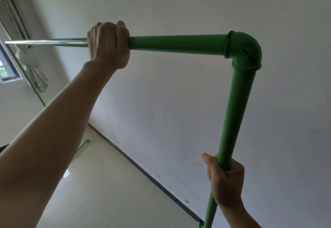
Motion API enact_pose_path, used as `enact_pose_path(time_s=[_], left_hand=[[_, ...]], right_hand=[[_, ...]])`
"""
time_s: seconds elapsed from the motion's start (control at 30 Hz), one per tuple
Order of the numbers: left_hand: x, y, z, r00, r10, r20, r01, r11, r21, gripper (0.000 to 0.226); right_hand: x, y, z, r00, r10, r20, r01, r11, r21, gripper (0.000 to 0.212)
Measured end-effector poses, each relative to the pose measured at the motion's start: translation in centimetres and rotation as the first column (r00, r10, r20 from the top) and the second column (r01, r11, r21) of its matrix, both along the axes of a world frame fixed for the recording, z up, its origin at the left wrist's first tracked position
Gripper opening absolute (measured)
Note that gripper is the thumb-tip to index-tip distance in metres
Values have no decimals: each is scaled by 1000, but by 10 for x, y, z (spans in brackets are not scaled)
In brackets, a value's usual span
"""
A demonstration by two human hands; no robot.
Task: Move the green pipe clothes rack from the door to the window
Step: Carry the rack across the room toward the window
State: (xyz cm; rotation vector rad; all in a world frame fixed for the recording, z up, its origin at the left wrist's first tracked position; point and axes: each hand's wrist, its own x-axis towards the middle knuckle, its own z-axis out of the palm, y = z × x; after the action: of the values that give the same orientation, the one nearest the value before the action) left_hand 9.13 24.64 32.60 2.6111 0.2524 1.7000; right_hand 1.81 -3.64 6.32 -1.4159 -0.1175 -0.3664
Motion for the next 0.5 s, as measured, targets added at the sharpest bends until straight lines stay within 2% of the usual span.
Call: enact_pose_path(time_s=[0.1,0.13,0.3,0.5], left_hand=[[-12,37,-3,999,-27,46,20,989,148,41],[-18,49,-1,998,-16,58,7,988,152,39],[-36,111,3,997,-25,74,23,1000,21,50],[-50,204,4,998,26,51,-25,999,-22,58]], right_hand=[[3,33,1,1000,30,5,-30,1000,9,59],[4,47,1,999,42,5,-42,999,14,60],[15,119,2,994,103,38,-103,995,-4,60],[31,211,5,975,209,71,-208,978,-28,61]])
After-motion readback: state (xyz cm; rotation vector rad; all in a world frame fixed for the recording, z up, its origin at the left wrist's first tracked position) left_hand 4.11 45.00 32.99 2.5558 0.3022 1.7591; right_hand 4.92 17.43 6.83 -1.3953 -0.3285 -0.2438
